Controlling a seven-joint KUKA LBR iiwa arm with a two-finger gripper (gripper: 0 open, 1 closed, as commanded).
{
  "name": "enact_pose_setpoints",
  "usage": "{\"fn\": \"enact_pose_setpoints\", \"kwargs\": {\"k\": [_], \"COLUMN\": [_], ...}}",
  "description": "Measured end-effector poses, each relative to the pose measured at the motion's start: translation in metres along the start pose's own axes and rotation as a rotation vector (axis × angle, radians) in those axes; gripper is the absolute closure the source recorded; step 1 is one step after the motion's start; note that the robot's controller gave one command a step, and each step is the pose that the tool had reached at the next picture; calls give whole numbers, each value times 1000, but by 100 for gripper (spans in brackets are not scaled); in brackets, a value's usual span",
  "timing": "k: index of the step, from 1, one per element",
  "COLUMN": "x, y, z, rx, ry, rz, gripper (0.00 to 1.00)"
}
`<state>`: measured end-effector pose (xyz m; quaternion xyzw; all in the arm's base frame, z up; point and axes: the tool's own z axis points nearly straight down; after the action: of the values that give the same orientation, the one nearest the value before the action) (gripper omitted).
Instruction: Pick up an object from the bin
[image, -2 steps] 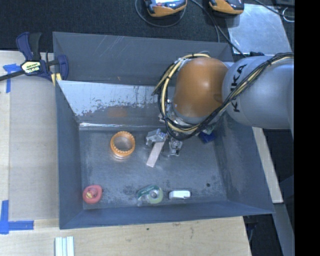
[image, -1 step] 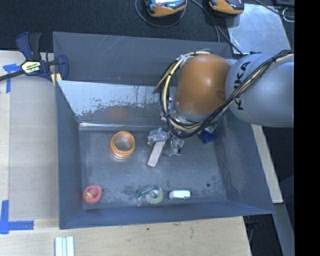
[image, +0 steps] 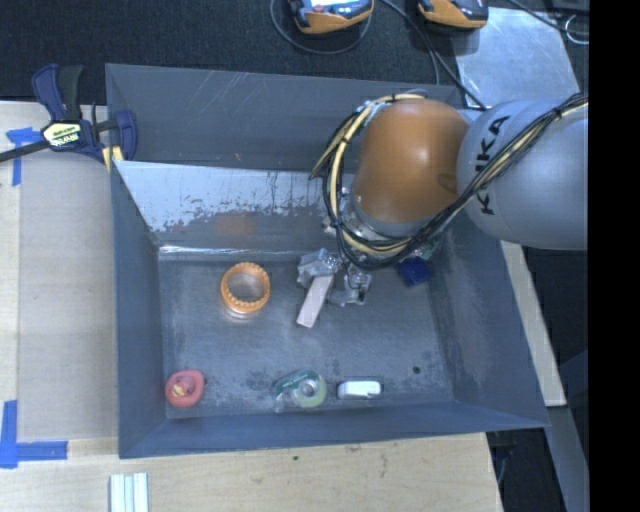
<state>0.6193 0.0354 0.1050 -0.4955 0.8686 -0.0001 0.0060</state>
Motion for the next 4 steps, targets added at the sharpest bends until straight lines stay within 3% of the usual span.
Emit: {"fn": "enact_pose_setpoints", "kwargs": {"k": [4], "x": [-1], "y": [-1], "z": [-57], "rx": [3], "ry": [-3], "rz": [3], "gripper": [100]}}
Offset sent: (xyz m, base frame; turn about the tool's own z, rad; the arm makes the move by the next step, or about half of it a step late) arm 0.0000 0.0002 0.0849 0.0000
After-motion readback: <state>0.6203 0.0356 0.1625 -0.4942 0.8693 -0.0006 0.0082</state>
